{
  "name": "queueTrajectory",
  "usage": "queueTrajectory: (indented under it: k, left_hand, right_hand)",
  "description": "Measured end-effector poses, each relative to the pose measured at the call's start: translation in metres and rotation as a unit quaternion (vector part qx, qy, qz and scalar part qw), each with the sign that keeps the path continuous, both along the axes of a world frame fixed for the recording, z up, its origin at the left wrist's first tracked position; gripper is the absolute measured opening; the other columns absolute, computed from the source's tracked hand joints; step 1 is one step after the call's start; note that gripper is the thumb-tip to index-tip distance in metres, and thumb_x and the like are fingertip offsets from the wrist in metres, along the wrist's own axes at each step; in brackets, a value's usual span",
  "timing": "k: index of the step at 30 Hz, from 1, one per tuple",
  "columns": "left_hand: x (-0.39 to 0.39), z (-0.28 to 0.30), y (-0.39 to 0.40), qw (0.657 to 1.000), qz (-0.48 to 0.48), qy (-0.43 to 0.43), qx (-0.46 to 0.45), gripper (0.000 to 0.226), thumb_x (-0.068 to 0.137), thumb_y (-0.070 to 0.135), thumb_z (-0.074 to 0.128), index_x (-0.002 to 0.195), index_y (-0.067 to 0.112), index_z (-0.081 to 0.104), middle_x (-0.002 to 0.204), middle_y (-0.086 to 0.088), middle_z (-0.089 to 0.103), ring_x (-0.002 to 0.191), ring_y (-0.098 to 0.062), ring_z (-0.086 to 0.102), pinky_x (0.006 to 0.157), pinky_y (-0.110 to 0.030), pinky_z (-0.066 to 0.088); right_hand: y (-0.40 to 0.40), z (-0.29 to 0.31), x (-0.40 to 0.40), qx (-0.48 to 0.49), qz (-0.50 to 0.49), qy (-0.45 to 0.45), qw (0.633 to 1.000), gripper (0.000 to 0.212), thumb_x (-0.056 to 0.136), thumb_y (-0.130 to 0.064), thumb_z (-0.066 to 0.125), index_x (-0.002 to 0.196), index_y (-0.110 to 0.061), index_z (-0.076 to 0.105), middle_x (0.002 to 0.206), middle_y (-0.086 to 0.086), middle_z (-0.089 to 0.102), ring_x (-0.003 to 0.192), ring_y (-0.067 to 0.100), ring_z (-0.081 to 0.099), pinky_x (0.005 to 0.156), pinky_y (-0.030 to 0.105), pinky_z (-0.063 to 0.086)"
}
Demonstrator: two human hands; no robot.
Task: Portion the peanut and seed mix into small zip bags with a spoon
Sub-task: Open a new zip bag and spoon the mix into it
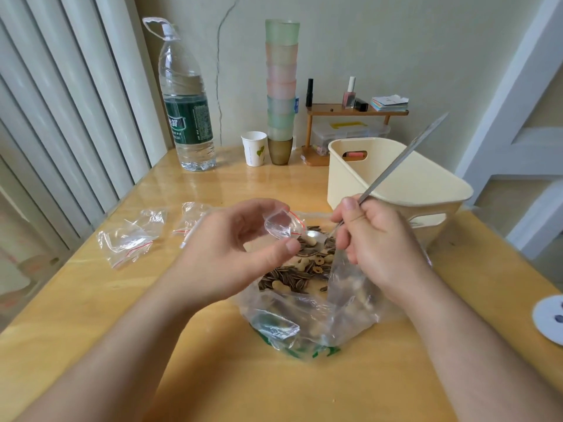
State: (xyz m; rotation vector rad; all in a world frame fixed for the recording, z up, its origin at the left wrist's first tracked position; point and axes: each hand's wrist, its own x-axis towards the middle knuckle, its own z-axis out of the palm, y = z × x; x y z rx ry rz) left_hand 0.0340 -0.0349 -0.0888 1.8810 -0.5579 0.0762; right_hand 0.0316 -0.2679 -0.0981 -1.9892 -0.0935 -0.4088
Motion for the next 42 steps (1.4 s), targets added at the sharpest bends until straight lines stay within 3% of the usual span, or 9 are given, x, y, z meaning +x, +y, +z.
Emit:
queueTrajectory:
  k: [2,5,9,12,20,23,32,38,42]
  left_hand:
    - [0.003,-0.005,0.000,0.996,0.041,-0.066,0.039,0.063,0.073,0.059,0.081,0.126,0.027,0.069,0.118,0.020,0.075,0.117,-0.001,0.068,0.107,-0.027,0.052]
    - [0.005,-0.008,0.000,0.980,0.097,-0.130,0.116,0.073,0.070,0.065,0.078,0.132,0.026,0.069,0.117,0.021,0.074,0.113,0.010,0.065,0.103,-0.018,0.051]
    - [0.007,-0.013,-0.006,0.957,0.120,-0.154,0.213,0.077,0.071,0.074,0.070,0.132,0.027,0.069,0.118,0.017,0.074,0.111,0.004,0.066,0.100,-0.031,0.056]
    - [0.007,-0.017,-0.015,0.946,0.121,-0.158,0.255,0.077,0.073,0.076,0.069,0.135,0.031,0.066,0.121,0.016,0.073,0.113,-0.003,0.066,0.098,-0.028,0.055]
    - [0.002,-0.021,-0.032,0.954,0.106,-0.147,0.237,0.073,0.069,0.069,0.072,0.131,0.030,0.070,0.117,0.013,0.075,0.111,-0.005,0.068,0.098,-0.024,0.051]
    - [0.001,-0.020,-0.033,0.956,0.106,-0.141,0.233,0.069,0.069,0.068,0.074,0.128,0.032,0.070,0.112,0.016,0.076,0.106,0.000,0.067,0.092,-0.014,0.046]
    - [0.003,-0.023,-0.035,0.958,0.138,-0.124,0.217,0.066,0.074,0.064,0.078,0.129,0.028,0.070,0.103,0.017,0.072,0.102,0.000,0.066,0.083,-0.005,0.041]
    - [0.004,-0.025,-0.034,0.960,0.149,-0.118,0.203,0.062,0.073,0.065,0.081,0.123,0.030,0.071,0.097,0.018,0.069,0.098,-0.001,0.065,0.085,-0.016,0.049]
    - [0.004,-0.026,-0.035,0.960,0.154,-0.115,0.201,0.060,0.072,0.063,0.081,0.123,0.032,0.070,0.094,0.021,0.066,0.097,0.003,0.063,0.080,-0.003,0.042]
  right_hand:
    - [-0.005,0.006,-0.003,-0.009,-0.006,-0.034,0.999,0.039,0.097,-0.064,0.038,0.089,-0.035,0.064,0.069,-0.003,0.068,0.061,0.008,0.057,0.070,0.040,0.047]
    - [-0.012,0.013,-0.007,-0.039,-0.038,-0.082,0.995,0.039,0.106,-0.053,0.041,0.083,-0.030,0.062,0.065,-0.008,0.063,0.059,0.006,0.054,0.066,0.031,0.043]
    - [-0.021,0.020,-0.008,-0.062,-0.081,-0.142,0.985,0.039,0.103,-0.055,0.039,0.082,-0.030,0.060,0.066,-0.018,0.060,0.067,0.009,0.056,0.066,0.033,0.045]
    - [-0.025,0.022,-0.008,-0.056,-0.081,-0.158,0.983,0.040,0.101,-0.058,0.037,0.083,-0.030,0.059,0.065,-0.015,0.059,0.068,0.017,0.056,0.066,0.040,0.049]
    - [-0.011,0.022,-0.015,-0.115,-0.033,-0.175,0.977,0.036,0.105,-0.047,0.041,0.083,-0.025,0.059,0.067,-0.023,0.060,0.063,0.007,0.058,0.061,0.031,0.046]
    - [-0.009,0.021,-0.017,-0.149,-0.014,-0.214,0.965,0.033,0.106,-0.043,0.045,0.087,-0.021,0.061,0.063,-0.015,0.058,0.064,0.008,0.057,0.061,0.025,0.045]
    - [-0.008,0.017,-0.015,-0.174,0.042,-0.255,0.950,0.034,0.107,-0.039,0.048,0.088,-0.017,0.065,0.071,-0.001,0.060,0.070,0.023,0.058,0.068,0.041,0.046]
    - [-0.006,0.018,-0.016,-0.185,0.051,-0.280,0.941,0.035,0.107,-0.039,0.048,0.087,-0.015,0.065,0.070,-0.005,0.055,0.065,0.019,0.053,0.063,0.037,0.045]
    - [-0.006,0.019,-0.016,-0.197,0.055,-0.288,0.936,0.035,0.107,-0.036,0.049,0.086,-0.013,0.066,0.070,-0.005,0.055,0.064,0.021,0.052,0.062,0.039,0.045]
